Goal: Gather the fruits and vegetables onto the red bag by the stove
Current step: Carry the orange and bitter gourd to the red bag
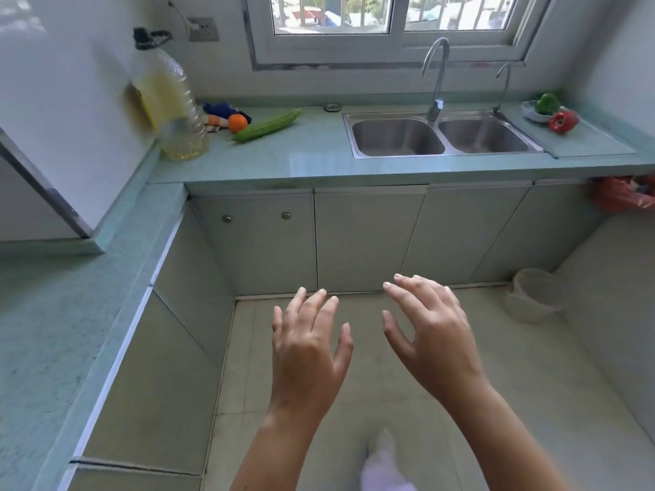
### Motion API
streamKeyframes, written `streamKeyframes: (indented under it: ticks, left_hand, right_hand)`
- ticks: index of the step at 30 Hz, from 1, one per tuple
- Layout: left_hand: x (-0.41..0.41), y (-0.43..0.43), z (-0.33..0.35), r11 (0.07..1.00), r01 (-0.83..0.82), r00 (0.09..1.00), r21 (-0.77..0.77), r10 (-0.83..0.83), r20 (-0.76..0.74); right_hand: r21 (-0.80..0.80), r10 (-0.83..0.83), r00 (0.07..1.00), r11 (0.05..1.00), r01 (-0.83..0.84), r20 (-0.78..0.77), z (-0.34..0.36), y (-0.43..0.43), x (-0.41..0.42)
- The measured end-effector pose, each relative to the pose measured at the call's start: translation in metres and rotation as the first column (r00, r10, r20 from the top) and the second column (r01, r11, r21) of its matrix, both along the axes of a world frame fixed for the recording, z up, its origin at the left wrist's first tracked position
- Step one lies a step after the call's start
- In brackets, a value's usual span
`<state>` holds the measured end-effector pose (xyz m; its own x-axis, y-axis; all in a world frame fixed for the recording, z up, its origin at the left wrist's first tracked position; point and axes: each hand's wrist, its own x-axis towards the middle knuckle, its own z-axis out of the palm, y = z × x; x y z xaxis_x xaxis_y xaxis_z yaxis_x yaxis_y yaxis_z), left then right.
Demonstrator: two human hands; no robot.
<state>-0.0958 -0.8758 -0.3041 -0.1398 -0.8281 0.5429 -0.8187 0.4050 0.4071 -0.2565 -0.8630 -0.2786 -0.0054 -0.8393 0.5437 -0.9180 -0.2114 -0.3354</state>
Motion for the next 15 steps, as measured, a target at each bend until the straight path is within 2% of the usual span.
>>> streamKeyframes:
  ticks: [6,15]
  left_hand:
    - [-0.026,-0.1,-0.009,0.997,-0.083,0.997,0.006,0.083,0.002]
    - [-0.083,-0.255,0.026,0.989,-0.147,0.988,-0.023,0.147,0.035]
  right_hand:
    - [-0.015,0.048,0.999,0.999,-0.047,0.018,-0.004,-0.113,-0.029]
    - [-0.046,0.131,0.991,0.99,-0.13,0.032,0.017,-0.279,-0.091]
